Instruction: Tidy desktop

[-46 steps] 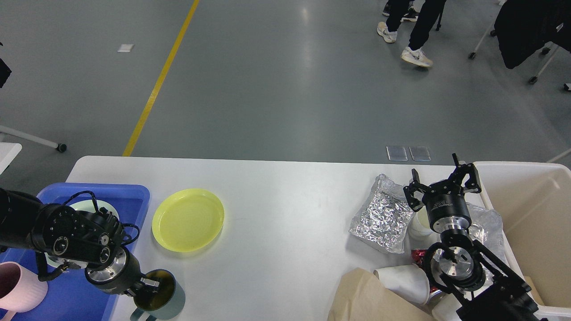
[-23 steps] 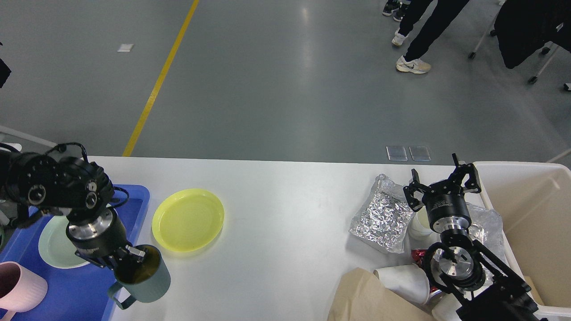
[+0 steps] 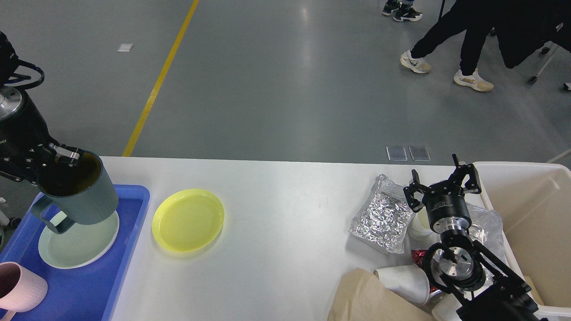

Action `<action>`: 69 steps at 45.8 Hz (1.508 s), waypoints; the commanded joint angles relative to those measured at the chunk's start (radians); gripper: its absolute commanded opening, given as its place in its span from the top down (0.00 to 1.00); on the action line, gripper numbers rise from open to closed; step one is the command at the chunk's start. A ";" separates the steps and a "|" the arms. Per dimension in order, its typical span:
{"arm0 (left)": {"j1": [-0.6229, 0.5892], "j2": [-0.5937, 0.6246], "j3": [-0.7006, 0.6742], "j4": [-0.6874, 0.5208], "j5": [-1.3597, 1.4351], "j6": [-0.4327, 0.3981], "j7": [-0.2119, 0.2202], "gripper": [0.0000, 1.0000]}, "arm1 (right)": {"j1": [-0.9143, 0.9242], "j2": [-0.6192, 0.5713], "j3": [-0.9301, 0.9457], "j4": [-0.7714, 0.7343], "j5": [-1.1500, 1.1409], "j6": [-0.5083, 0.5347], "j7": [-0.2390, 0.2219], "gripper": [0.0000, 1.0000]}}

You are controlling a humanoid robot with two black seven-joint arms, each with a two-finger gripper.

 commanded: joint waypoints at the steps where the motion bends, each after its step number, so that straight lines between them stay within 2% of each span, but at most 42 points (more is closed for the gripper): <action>1: -0.059 -0.014 0.035 -0.047 -0.027 0.000 -0.040 1.00 | 0.000 0.000 0.000 0.000 0.000 0.000 0.000 0.00; 4: -0.055 -0.012 0.039 -0.045 -0.027 0.000 -0.060 1.00 | 0.000 0.000 0.000 0.000 0.000 -0.002 0.000 0.00; 9: -0.042 0.006 0.062 -0.038 -0.032 0.000 -0.066 1.00 | 0.000 0.000 0.000 0.000 0.000 0.000 0.000 0.00; 12: 0.005 0.047 0.076 -0.010 -0.032 0.000 -0.066 1.00 | 0.000 0.000 0.000 0.000 0.000 0.000 0.000 0.00; 19: 0.270 0.181 0.038 0.163 -0.015 0.000 -0.063 1.00 | 0.000 0.000 0.000 0.002 0.000 0.000 0.000 0.00; 21: 0.353 0.207 0.012 0.207 -0.007 0.000 -0.051 1.00 | 0.000 0.000 0.000 0.002 0.000 0.000 0.000 0.00; 27: 0.559 0.299 -0.065 0.362 0.076 0.000 -0.051 1.00 | 0.000 0.000 0.000 0.002 0.000 0.000 0.000 0.00; 32: 0.706 0.373 -0.203 0.435 0.148 0.000 -0.054 1.00 | 0.000 0.000 0.000 0.002 0.000 0.000 0.000 0.00; 36: 0.844 0.391 -0.339 0.470 0.188 0.015 -0.052 1.00 | 0.000 0.000 0.000 0.002 0.000 0.000 0.000 0.00; 39: 0.907 0.393 -0.393 0.501 0.191 0.026 -0.052 1.00 | 0.000 0.000 0.000 0.002 0.000 0.000 0.000 0.00; 43: 0.971 0.393 -0.421 0.533 0.192 0.058 -0.054 1.00 | 0.000 0.000 0.000 0.002 0.000 0.000 0.000 0.00; 53: 1.042 0.385 -0.425 0.537 0.192 0.216 -0.051 1.00 | 0.000 0.000 0.000 0.000 0.000 0.000 0.000 0.00; 69: 1.154 0.365 -0.522 0.539 0.192 0.280 -0.045 1.00 | 0.000 0.000 0.000 0.000 0.000 0.000 0.000 0.00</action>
